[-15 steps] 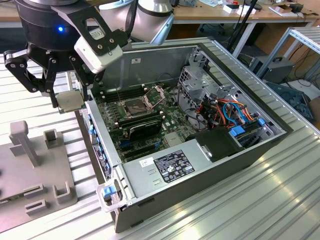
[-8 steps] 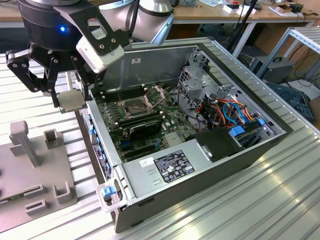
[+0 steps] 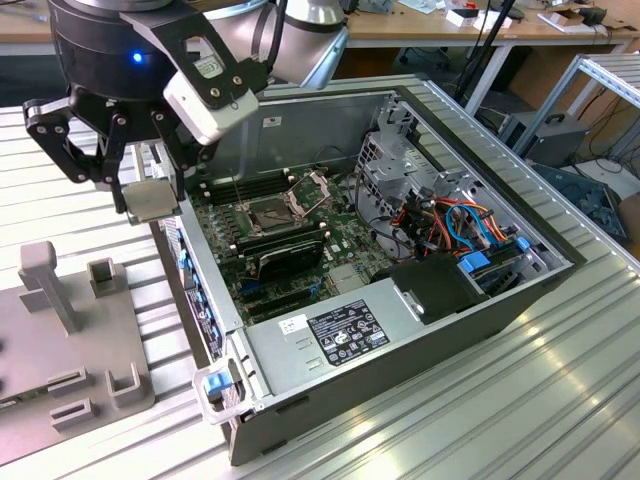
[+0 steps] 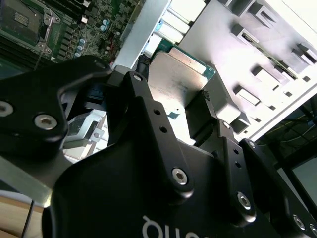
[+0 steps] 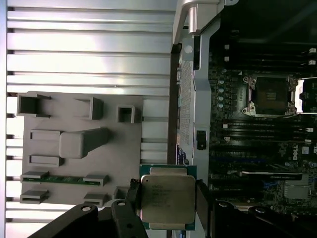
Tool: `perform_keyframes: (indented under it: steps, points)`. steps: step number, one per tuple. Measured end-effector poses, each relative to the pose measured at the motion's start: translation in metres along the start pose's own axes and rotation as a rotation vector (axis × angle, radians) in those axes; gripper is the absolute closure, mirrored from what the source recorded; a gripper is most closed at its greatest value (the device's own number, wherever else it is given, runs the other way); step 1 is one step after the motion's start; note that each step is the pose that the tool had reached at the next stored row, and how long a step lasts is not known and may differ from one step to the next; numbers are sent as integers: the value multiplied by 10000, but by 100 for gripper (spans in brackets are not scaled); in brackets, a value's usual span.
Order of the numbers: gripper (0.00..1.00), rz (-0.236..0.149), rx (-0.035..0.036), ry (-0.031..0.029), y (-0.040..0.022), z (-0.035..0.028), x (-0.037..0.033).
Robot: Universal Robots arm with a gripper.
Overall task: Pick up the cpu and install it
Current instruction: 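Pick up the cpu and move it towards the insertion slot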
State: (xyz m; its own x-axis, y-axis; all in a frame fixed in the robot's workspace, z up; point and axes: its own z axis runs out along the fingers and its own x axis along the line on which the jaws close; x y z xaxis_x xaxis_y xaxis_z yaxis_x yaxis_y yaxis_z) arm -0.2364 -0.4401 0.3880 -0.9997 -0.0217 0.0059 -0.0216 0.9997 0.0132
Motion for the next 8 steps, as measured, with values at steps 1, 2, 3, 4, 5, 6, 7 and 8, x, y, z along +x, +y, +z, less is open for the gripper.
perform_keyframes:
  steps: [1,2,3,4,5,6,7,8]
  points:
    - [46,0,0,0,0,0,-12]
    - [46,0,0,0,0,0,-21]
    - [46,0,1,0,-1,0,-38]
    - [46,0,1,0,-1,-1,-54]
    - [46,0,1,1,-1,-1,-64]
    - [46,0,1,0,-2,-1,-76]
    - [46,-1,1,0,-4,-1,-161]
    - [46,-1,0,0,-5,-1,-231]
